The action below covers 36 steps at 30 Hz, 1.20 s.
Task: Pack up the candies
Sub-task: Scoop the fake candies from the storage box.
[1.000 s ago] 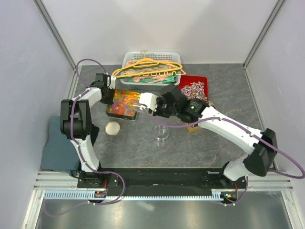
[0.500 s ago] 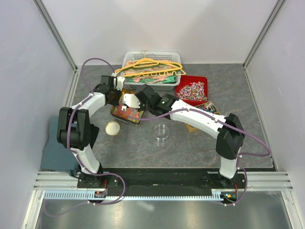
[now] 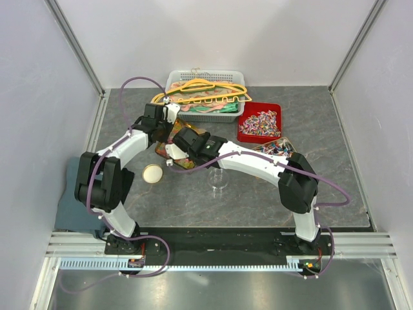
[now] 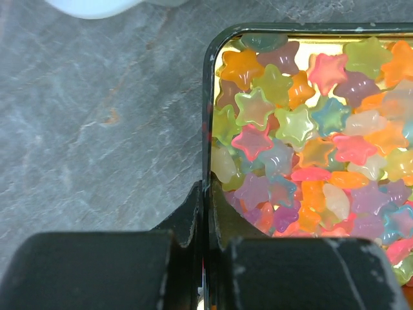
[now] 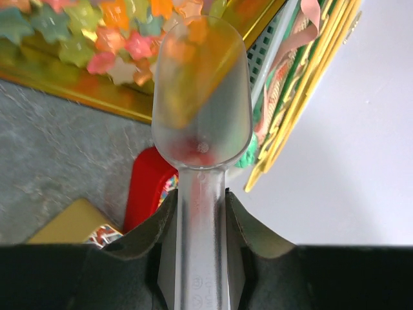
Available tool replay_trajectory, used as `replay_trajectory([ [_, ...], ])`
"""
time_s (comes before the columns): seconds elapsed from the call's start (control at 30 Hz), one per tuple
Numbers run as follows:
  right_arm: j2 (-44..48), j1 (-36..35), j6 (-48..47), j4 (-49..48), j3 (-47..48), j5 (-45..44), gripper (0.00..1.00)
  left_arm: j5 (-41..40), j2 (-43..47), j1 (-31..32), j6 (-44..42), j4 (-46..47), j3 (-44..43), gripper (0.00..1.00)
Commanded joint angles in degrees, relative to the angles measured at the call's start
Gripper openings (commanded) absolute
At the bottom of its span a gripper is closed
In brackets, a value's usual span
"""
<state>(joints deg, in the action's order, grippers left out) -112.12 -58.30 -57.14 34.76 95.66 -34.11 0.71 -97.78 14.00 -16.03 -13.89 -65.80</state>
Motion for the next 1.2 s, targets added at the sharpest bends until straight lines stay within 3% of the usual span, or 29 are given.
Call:
replay_trajectory([
  [0.0, 0.14, -0.58, -5.87, -0.49, 0.67, -8.43, 0.00, -0.10, 5.67, 0.15, -3.21, 7.82, 0.41, 0.02],
  [0.5, -1.26, -1.37, -14.22, 5.30, -2.23, -7.56, 0.00, 6.66, 6.90, 2.08, -15.34, 8.44, 1.29, 0.02],
  [0.77, -1.44, -2.34, -14.22, 12.52, -2.84, 0.34, 0.00, 13.26, 7.51, 2.35, -18.16, 5.99, 1.11, 0.02],
  [1.17, 1.28, -2.43, -11.59, 8.58, -6.09, 15.11, 0.00, 21.61, 8.83, 4.19, -19.65, 4.48, 2.43, 0.02],
])
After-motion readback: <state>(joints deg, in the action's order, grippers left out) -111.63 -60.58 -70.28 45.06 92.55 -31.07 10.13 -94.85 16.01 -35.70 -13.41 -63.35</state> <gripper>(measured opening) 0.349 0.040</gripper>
